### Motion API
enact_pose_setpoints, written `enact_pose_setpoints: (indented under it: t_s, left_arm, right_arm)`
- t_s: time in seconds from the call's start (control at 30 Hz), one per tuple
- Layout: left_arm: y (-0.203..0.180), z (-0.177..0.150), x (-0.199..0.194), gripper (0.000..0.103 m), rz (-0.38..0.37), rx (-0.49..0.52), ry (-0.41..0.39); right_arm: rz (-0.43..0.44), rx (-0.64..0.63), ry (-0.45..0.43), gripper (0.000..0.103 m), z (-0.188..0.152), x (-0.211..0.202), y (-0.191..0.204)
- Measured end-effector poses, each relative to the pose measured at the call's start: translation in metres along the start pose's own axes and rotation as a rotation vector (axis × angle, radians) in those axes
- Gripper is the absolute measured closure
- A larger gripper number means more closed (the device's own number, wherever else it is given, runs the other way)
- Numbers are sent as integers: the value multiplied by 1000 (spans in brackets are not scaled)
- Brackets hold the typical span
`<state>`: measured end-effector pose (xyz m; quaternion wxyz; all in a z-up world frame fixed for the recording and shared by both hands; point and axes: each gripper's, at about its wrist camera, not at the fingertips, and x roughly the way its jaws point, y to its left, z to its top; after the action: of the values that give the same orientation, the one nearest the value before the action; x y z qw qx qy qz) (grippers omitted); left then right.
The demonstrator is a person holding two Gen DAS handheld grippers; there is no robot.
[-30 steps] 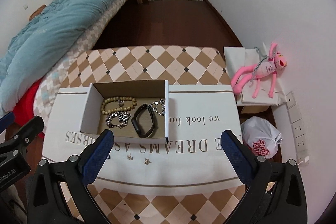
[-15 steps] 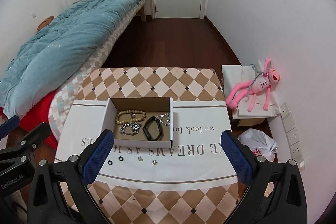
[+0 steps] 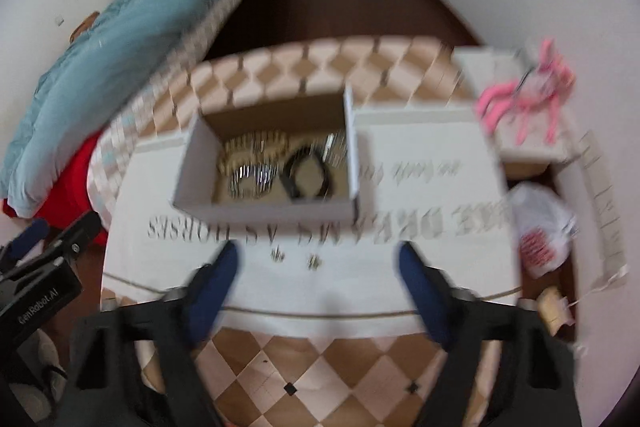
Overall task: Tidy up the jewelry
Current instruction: 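Pinch a small silver stud earring with the right tool while the left tool grasps a black ring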
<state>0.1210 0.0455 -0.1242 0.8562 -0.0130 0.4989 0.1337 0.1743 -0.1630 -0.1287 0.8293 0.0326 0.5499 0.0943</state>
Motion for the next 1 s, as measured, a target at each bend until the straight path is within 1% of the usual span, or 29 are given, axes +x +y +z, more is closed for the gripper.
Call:
enact_pose_setpoints:
  t_s: [0.07, 0.1, 0.17, 0.3, 0.33, 0.37, 0.4, 0.43, 0.47, 0.5, 0.63, 0.83, 0.87, 0.9, 0.93, 1.0]
  left_arm:
    - [-3, -10, 16, 0, 9, 11, 40]
    - [-3, -14, 24, 0, 11, 14, 59]
    - [-5, -22, 38, 0, 12, 24, 92]
    - [-5, -30, 55, 0, 12, 29, 143]
    - [-5, -32, 58, 0, 7, 27, 152]
    - [-5, -33, 61, 0, 2, 26, 160]
    - [-5, -34, 62, 0, 2, 27, 164]
    - [-6, -35, 65, 0, 0, 31, 169]
    - [-7, -36, 67, 0, 0, 36, 173]
    - [-8, -37, 68, 0, -3, 39, 176]
    - [-11, -38, 74, 0, -33, 40, 190]
    - [-30, -38, 81, 1, -118, 55, 210]
    - [-33, -38, 81, 3, -125, 61, 210]
    - [-36, -39, 82, 12, -135, 67, 209]
    - [-41, -39, 83, 19, -148, 78, 212]
    - [-46, -40, 85, 45, -160, 92, 221]
  right_arm:
    - [37, 16, 51, 46, -9, 29, -4]
    - [43, 18, 61, 48, -13, 40, -5]
    - [44, 4, 69, 60, -22, 61, -4]
    - [42, -18, 59, 66, -30, 85, 1]
    - [39, -24, 62, 70, -31, 90, 4]
    - [38, -29, 68, 76, -31, 94, 5]
    - [32, -34, 77, 79, -32, 99, 7]
    - [26, -44, 53, 83, -32, 97, 8]
    - [21, -61, 51, 92, -32, 99, 11]
    - [5, -79, 37, 93, -32, 100, 13]
    - [7, -98, 23, 96, -29, 98, 16]
    - [42, -39, 8, 96, -25, 83, 3]
    - [47, -26, 7, 96, -25, 80, 0]
    - [46, -17, 5, 96, -24, 78, -4]
    - [48, -8, 3, 96, -24, 76, -7]
    - [46, 9, 4, 96, -23, 73, -13]
